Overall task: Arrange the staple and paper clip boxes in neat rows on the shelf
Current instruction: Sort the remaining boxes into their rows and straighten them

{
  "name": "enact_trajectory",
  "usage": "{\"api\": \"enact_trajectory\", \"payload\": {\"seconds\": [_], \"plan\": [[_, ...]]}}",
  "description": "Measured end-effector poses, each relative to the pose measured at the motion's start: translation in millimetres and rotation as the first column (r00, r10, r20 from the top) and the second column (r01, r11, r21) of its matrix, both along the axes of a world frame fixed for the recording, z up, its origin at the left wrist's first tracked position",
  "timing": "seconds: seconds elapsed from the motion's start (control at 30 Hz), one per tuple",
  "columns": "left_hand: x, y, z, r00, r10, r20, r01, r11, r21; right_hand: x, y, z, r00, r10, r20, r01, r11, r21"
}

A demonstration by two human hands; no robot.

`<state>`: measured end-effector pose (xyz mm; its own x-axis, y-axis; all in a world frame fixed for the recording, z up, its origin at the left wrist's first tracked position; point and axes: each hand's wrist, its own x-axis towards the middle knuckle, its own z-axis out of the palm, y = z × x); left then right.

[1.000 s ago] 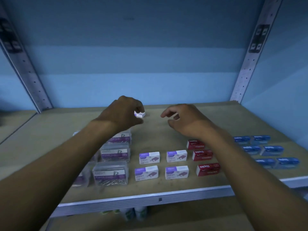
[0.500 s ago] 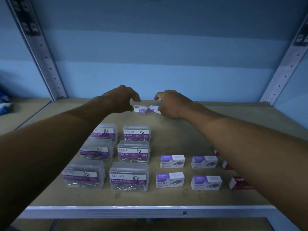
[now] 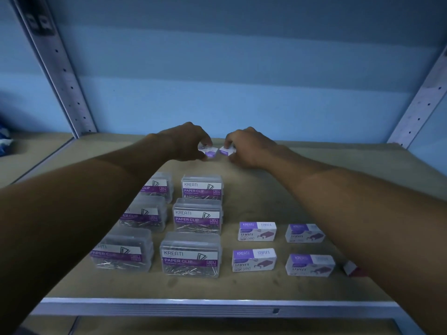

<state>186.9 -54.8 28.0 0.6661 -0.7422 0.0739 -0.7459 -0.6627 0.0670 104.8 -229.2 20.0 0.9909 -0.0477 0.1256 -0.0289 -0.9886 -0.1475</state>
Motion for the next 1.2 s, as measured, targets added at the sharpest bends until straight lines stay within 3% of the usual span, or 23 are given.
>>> {"api": "enact_trajectory", "payload": {"seconds": [0.3, 0.5, 0.67, 0.83, 0.93, 1.1, 1.2], "plan": [[0, -9, 1, 0.999, -0.029, -0.044, 0.030, 1.000, 0.004, -6, -12, -7, 0.998, -0.021, 0.058, 0.011, 0.986, 0.164], [-9, -17, 9, 0.996, 0.004, -0.090, -0.019, 0.985, -0.174, -32, -24, 6, 0.997, -0.010, 0.080, -0.011, 0.965, 0.262], [-41, -30, 18, 0.984, -0.067, -0.167, -0.004, 0.920, -0.392, -64, -38, 16, 0.998, -0.024, 0.050, 0.006, 0.938, 0.346], [-81, -44, 30, 0.939, -0.109, -0.328, -0.073, 0.865, -0.497, -94, -50, 24, 0.999, -0.029, 0.031, 0.017, 0.943, 0.333], [-101, -47, 34, 0.938, -0.066, -0.339, -0.138, 0.827, -0.544, -116, -53, 32, 0.999, -0.041, 0.010, 0.035, 0.937, 0.347], [-129, -39, 39, 0.978, 0.073, -0.195, -0.173, 0.810, -0.561, -147, -55, 39, 0.995, -0.102, -0.020, 0.102, 0.923, 0.371], [-149, -37, 41, 0.967, 0.158, -0.200, -0.245, 0.795, -0.555, -164, -51, 35, 0.989, -0.145, -0.003, 0.135, 0.908, 0.396]]}}
